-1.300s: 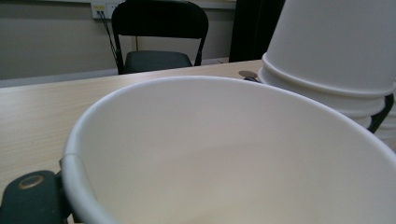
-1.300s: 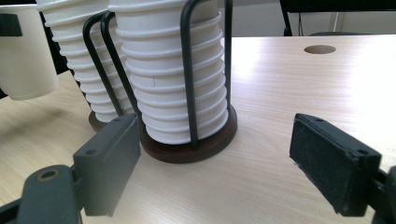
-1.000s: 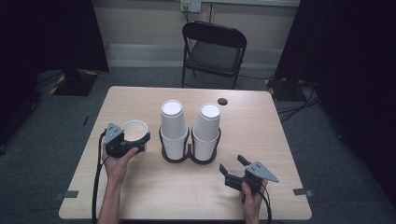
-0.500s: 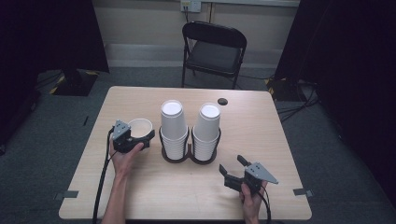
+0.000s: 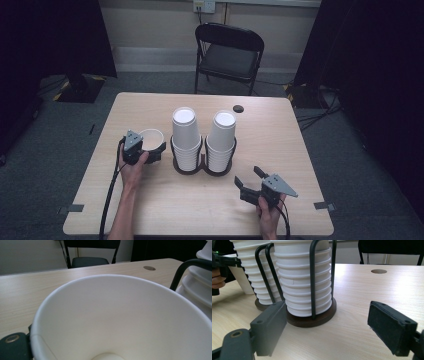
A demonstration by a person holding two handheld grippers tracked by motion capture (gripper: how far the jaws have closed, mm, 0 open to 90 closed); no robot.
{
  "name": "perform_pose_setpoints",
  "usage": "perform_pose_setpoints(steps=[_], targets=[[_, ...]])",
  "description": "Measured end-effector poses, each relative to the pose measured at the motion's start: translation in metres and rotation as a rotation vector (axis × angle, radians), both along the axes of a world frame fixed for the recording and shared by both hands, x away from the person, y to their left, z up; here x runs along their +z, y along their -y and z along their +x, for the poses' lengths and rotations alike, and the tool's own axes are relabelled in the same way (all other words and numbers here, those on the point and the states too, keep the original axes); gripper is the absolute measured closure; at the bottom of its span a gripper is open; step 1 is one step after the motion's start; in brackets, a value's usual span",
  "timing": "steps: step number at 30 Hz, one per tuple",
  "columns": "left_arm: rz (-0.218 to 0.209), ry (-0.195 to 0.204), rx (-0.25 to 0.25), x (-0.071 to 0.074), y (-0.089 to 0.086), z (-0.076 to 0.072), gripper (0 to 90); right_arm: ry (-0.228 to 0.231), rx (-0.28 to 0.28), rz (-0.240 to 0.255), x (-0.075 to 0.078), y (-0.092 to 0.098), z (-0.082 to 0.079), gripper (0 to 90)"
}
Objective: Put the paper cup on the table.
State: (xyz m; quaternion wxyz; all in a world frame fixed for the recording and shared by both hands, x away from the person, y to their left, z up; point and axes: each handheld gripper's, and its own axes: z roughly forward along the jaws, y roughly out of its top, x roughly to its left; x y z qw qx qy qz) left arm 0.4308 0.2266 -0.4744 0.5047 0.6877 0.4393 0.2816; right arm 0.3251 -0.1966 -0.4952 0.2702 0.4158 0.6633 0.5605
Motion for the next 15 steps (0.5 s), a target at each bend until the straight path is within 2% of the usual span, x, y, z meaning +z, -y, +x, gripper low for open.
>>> perform_pose_setpoints(steps=[4, 9, 10, 13, 15], targets=[[0.038, -0.028, -0.002, -0.002, 0.000, -0.001, 9.9, 0.004, 0.001, -0.001, 0.000, 0.000, 0.000, 15.2], [0.061, -0.046, 0.000, -0.004, 0.000, -0.002, 10.9, 0.004, 0.001, 0.000, 0.000, 0.000, 0.000, 15.2], [0.050, -0.039, 0.007, -0.005, 0.000, -0.003, 11.3, 0.002, 0.002, 0.000, 0.000, 0.000, 0.000, 15.2], [0.050, -0.049, 0.009, -0.011, -0.001, -0.004, 12.8, -0.001, 0.003, 0.000, 0.000, 0.000, 0.000, 15.2], [0.032, -0.059, 0.011, -0.012, -0.002, -0.005, 13.3, -0.001, 0.001, -0.003, 0.000, 0.000, 0.001, 15.2]])
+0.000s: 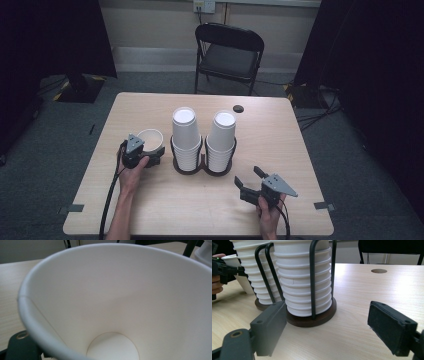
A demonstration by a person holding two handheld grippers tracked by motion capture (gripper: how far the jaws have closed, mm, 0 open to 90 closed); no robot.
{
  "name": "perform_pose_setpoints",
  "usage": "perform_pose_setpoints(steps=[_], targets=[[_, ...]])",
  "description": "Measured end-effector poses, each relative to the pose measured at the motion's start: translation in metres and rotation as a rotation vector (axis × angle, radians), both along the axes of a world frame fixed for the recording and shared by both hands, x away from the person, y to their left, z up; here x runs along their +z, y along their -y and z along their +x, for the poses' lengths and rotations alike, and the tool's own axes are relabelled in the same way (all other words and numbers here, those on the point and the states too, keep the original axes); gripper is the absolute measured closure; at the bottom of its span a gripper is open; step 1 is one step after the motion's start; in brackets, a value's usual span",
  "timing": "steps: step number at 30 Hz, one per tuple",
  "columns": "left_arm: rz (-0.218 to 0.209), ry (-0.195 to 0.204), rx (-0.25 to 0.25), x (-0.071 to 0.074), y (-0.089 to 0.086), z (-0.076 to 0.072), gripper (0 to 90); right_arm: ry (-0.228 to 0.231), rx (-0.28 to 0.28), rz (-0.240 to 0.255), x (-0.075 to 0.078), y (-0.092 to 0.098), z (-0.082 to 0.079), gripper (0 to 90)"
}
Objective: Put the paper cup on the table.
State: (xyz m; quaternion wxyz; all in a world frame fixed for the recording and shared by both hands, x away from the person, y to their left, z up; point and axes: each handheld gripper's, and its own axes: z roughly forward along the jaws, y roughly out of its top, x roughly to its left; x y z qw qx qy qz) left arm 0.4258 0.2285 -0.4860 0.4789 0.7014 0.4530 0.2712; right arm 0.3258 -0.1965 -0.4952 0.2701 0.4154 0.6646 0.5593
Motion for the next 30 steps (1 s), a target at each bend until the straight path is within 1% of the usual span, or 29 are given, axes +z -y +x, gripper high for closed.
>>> perform_pose_setpoints(steps=[1, 2, 3, 4, 5, 6, 8, 9, 10, 11, 12, 13, 14, 15, 16, 17, 18, 19, 20, 23, 25, 26, 27, 28, 29, 30], targets=[[0.023, -0.002, 0.001, 0.001, 0.000, -0.001, 13.3, -0.003, -0.001, -0.002, 0.000, 0.000, 0.000, 15.2], [0.030, -0.006, 0.006, 0.000, 0.002, -0.002, 13.5, -0.003, -0.002, -0.003, 0.000, -0.001, 0.000, 15.2], [0.054, -0.012, 0.002, 0.000, 0.001, -0.002, 13.9, -0.001, -0.005, -0.005, 0.000, -0.001, 0.000, 15.2], [0.068, -0.022, 0.001, -0.001, 0.001, -0.002, 14.3, -0.002, -0.005, -0.004, 0.000, -0.001, 0.000, 15.2], [0.068, -0.022, 0.001, -0.001, 0.001, -0.002, 14.8, -0.002, -0.005, -0.004, 0.000, -0.001, 0.000, 15.2], [0.062, -0.035, -0.001, -0.002, 0.001, -0.002, 14.8, -0.001, -0.006, -0.004, 0.000, -0.001, 0.000, 15.2], [0.046, -0.079, 0.004, -0.005, 0.001, -0.001, 15.5, 0.002, -0.007, -0.003, 0.000, -0.001, 0.000, 15.2], [0.046, -0.079, 0.004, -0.005, 0.001, -0.001, 15.6, 0.002, -0.007, -0.003, 0.000, -0.001, 0.000, 15.2], [0.046, -0.095, 0.010, -0.007, 0.001, -0.001, 15.6, 0.005, -0.008, 0.000, 0.000, 0.000, -0.001, 14.9], [0.046, -0.095, 0.010, -0.007, 0.001, -0.001, 15.6, 0.005, -0.008, 0.000, 0.000, 0.000, -0.001, 14.9], [0.067, -0.097, 0.009, -0.009, 0.000, -0.002, 15.6, 0.002, -0.010, 0.005, 0.000, 0.000, -0.001, 14.9], [0.067, -0.097, 0.009, -0.009, 0.000, -0.002, 15.6, 0.002, -0.010, 0.005, 0.000, 0.000, -0.001, 14.9], [0.055, -0.095, 0.009, -0.010, -0.001, -0.004, 15.6, 0.002, -0.009, 0.004, 0.000, 0.000, -0.001, 14.9], [0.053, -0.088, 0.010, -0.010, -0.001, -0.005, 15.6, 0.004, -0.009, 0.003, 0.000, 0.000, -0.001, 14.9], [0.037, -0.079, 0.012, -0.010, 0.000, -0.007, 15.6, 0.004, -0.009, 0.002, 0.000, 0.000, -0.001, 14.9], [0.062, -0.082, 0.006, -0.009, -0.001, -0.008, 15.6, 0.005, -0.010, 0.002, 0.000, 0.000, -0.001, 14.9], [0.058, -0.076, 0.020, -0.009, 0.000, -0.009, 15.6, 0.003, -0.010, 0.002, 0.000, 0.000, -0.001, 15.0], [0.080, -0.076, 0.019, -0.008, -0.001, -0.010, 15.6, 0.004, -0.010, 0.002, 0.000, 0.000, -0.001, 14.9], [0.075, -0.079, 0.019, -0.008, -0.002, -0.010, 15.6, 0.004, -0.010, 0.002, 0.000, 0.000, -0.001, 14.9], [0.059, -0.066, 0.020, -0.005, -0.005, -0.014, 15.6, 0.003, -0.009, 0.002, 0.000, 0.000, -0.001, 14.9], [0.062, -0.068, 0.024, -0.004, -0.006, -0.016, 15.5, 0.002, -0.010, 0.004, 0.000, 0.000, 0.000, 14.9], [0.053, -0.065, 0.028, -0.004, -0.006, -0.017, 15.4, 0.001, -0.009, 0.006, 0.000, 0.000, 0.000, 14.9], [0.060, -0.065, 0.025, -0.004, -0.007, -0.018, 15.4, 0.000, -0.009, 0.005, 0.000, 0.001, 0.000, 14.9], [0.046, -0.059, 0.032, -0.004, -0.007, -0.020, 15.4, 0.001, -0.010, 0.006, 0.000, 0.000, 0.000, 14.9], [0.046, -0.059, 0.032, -0.004, -0.007, -0.020, 15.4, 0.001, -0.010, 0.006, 0.000, 0.000, 0.000, 14.9], [0.041, -0.058, 0.022, -0.005, -0.008, -0.022, 15.4, 0.002, -0.011, 0.006, 0.000, 0.000, -0.001, 14.9]])
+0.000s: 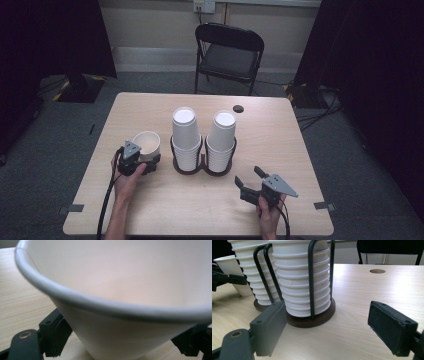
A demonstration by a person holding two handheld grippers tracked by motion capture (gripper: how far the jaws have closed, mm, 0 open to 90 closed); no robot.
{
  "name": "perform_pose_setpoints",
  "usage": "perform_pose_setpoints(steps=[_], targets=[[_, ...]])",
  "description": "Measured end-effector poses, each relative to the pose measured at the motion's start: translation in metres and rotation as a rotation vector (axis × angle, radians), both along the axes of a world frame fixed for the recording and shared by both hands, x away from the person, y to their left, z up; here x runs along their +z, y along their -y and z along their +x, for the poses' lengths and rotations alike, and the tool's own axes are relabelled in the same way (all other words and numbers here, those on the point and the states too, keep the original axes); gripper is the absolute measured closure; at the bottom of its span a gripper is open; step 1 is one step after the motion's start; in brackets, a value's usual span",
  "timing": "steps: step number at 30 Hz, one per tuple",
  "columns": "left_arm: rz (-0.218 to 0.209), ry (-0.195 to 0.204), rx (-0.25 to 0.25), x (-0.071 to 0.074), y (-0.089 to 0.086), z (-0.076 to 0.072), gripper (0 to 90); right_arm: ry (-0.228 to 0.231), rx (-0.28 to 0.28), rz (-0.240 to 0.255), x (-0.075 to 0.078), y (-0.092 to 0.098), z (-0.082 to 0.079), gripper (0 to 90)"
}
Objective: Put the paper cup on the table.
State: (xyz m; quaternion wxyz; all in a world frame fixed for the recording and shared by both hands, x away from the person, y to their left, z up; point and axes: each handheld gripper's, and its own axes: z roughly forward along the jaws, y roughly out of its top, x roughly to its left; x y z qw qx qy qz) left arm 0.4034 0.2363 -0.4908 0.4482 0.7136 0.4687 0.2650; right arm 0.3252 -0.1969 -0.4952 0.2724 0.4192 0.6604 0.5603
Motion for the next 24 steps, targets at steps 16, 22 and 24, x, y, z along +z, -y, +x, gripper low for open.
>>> perform_pose_setpoints(steps=[16, 22, 24], targets=[[-0.036, 0.033, 0.006, -0.002, -0.005, -0.026, 15.3, 0.000, 0.000, 0.004, 0.000, 0.000, 0.000, 15.0], [-0.028, 0.046, 0.011, -0.001, -0.006, -0.037, 15.3, -0.001, 0.000, 0.006, 0.000, 0.000, 0.000, 15.0], [-0.015, 0.040, 0.005, -0.002, -0.006, -0.041, 15.1, -0.001, 0.002, 0.005, 0.000, 0.000, 0.000, 15.0]])
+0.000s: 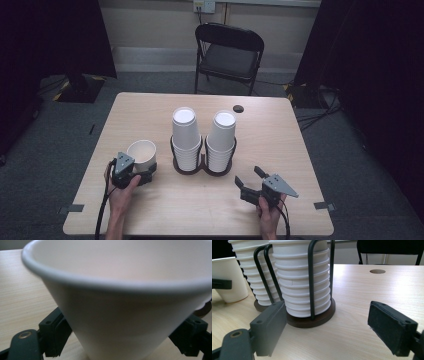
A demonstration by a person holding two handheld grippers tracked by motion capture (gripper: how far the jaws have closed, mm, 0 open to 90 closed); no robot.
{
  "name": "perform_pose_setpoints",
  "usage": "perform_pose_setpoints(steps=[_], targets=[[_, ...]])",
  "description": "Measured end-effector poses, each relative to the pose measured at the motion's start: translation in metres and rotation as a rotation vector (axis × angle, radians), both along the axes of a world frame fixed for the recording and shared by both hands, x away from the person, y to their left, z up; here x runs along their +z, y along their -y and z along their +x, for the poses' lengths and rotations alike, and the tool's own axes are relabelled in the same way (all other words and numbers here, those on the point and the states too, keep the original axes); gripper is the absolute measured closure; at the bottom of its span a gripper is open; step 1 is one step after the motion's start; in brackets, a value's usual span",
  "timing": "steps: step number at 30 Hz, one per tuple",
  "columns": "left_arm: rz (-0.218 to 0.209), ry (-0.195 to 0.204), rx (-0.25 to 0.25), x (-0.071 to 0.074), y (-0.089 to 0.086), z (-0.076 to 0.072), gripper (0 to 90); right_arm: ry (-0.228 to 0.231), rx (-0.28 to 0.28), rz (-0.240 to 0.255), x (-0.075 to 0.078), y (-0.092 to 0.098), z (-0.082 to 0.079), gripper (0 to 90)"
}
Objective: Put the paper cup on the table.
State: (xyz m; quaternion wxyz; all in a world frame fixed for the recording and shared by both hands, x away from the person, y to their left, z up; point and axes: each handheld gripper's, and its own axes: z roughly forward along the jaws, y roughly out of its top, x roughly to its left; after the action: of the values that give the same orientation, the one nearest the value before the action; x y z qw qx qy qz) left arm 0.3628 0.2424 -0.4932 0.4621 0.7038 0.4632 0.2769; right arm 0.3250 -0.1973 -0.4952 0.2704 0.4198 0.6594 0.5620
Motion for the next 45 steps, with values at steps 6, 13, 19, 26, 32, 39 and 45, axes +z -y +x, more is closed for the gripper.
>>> perform_pose_setpoints(steps=[6, 13, 19, 26, 32, 39, 45], targets=[[0.039, -0.035, 0.003, 0.001, 0.001, -0.006, 15.7, -0.002, 0.000, -0.003, 0.000, 0.000, 0.000, 15.1], [0.048, -0.058, 0.009, 0.005, 0.001, -0.013, 15.6, -0.002, 0.000, -0.001, 0.000, 0.000, 0.000, 15.0], [0.002, -0.049, 0.022, 0.000, -0.001, -0.026, 15.6, -0.002, -0.001, 0.001, 0.000, 0.000, 0.000, 15.0], [-0.079, 0.013, 0.033, 0.000, -0.003, -0.051, 15.6, 0.000, -0.001, 0.002, 0.000, 0.000, 0.000, 15.1], [-0.119, 0.092, -0.043, 0.003, 0.016, -0.073, 16.9, 0.003, -0.004, 0.004, 0.000, 0.000, 0.000, 15.1], [-0.105, 0.092, -0.129, -0.002, 0.050, -0.070, 20.4, 0.009, -0.007, 0.000, 0.000, 0.000, -0.001, 15.1], [-0.070, 0.101, -0.186, -0.002, 0.074, -0.064, 18.6, 0.011, -0.006, 0.002, 0.000, 0.000, -0.001, 15.1]])
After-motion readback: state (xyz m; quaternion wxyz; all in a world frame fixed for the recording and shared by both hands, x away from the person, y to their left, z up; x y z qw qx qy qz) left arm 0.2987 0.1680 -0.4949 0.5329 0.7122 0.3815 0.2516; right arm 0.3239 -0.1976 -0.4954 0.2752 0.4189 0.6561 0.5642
